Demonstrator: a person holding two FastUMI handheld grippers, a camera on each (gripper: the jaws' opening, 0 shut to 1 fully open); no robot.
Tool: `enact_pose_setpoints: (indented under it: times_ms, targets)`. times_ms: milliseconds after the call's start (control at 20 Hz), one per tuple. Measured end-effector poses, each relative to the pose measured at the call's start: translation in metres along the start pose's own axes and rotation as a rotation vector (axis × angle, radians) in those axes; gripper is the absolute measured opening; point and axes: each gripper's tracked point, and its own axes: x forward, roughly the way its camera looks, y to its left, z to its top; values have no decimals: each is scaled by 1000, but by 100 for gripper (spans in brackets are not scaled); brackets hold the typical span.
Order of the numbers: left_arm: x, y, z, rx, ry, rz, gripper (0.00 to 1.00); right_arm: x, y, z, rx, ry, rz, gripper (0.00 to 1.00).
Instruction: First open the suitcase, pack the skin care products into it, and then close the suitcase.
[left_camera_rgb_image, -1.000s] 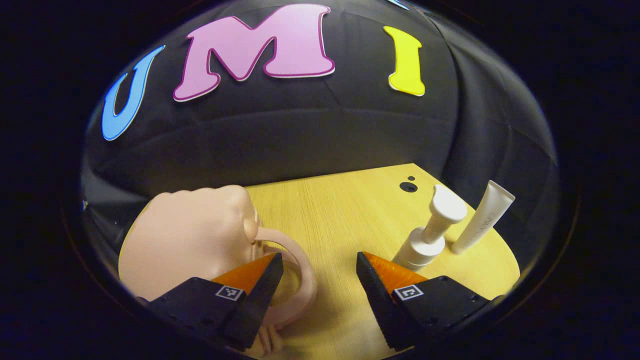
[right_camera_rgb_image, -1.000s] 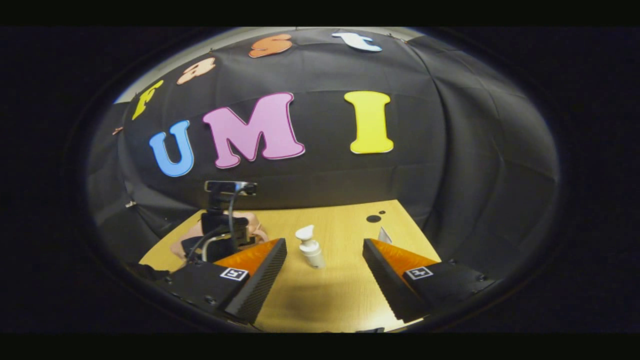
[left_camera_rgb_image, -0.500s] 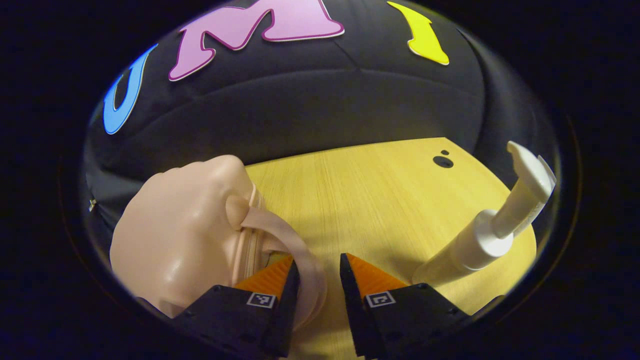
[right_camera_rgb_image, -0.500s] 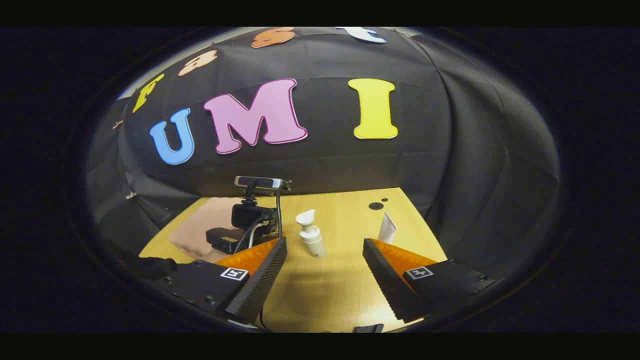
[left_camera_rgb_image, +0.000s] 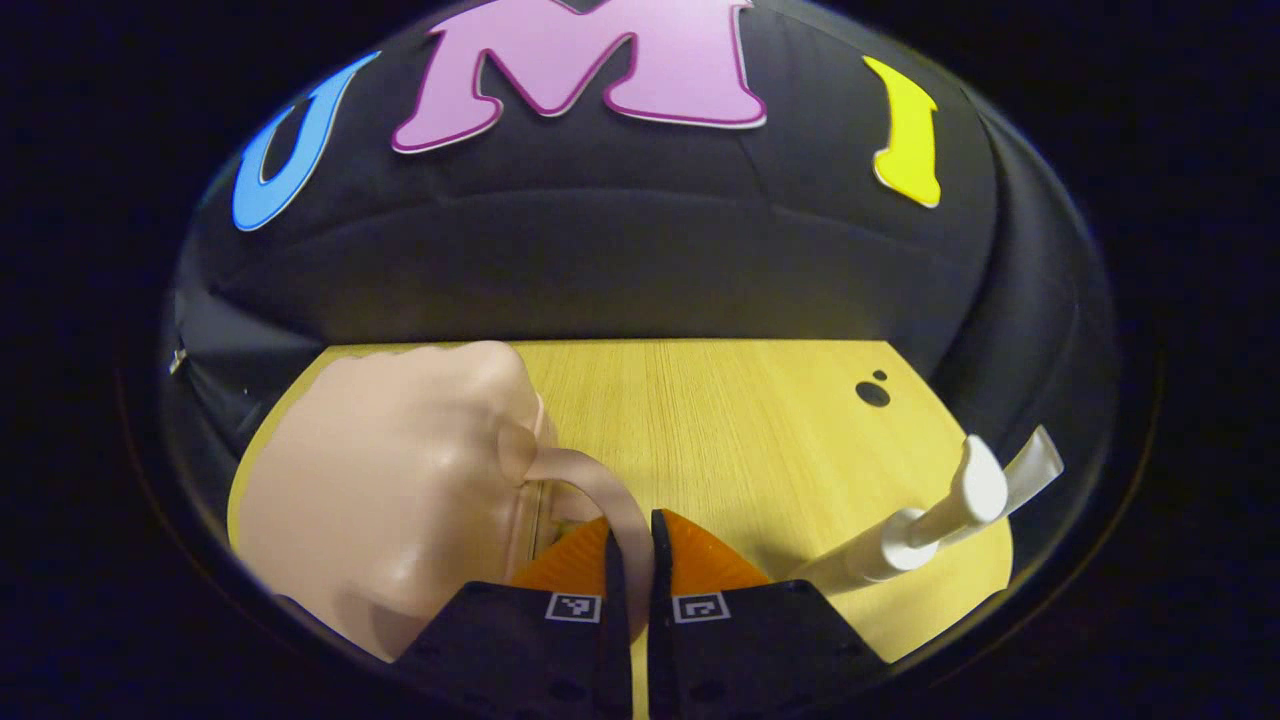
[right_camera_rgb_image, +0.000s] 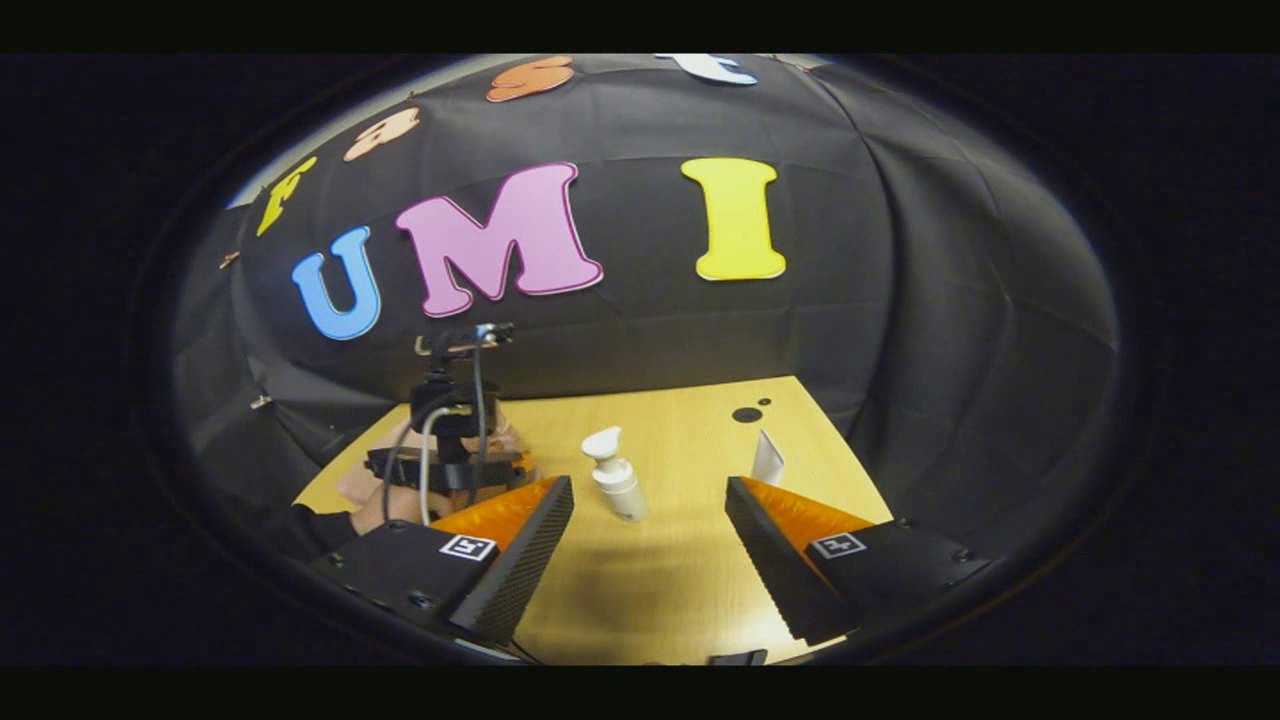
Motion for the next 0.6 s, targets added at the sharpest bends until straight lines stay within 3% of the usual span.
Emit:
enact_pose_setpoints:
  times_ms: [150, 300, 600]
  targets:
    - [-36, 21, 49, 56, -25, 28, 12, 5, 15, 4, 11, -9, 42, 98]
    - [-70, 53, 89, 10, -56, 39, 11, 11, 34, 2, 0, 3, 99, 98]
    - [-128, 186, 147, 75, -138, 163, 11, 9, 64, 10, -45, -22, 169, 97]
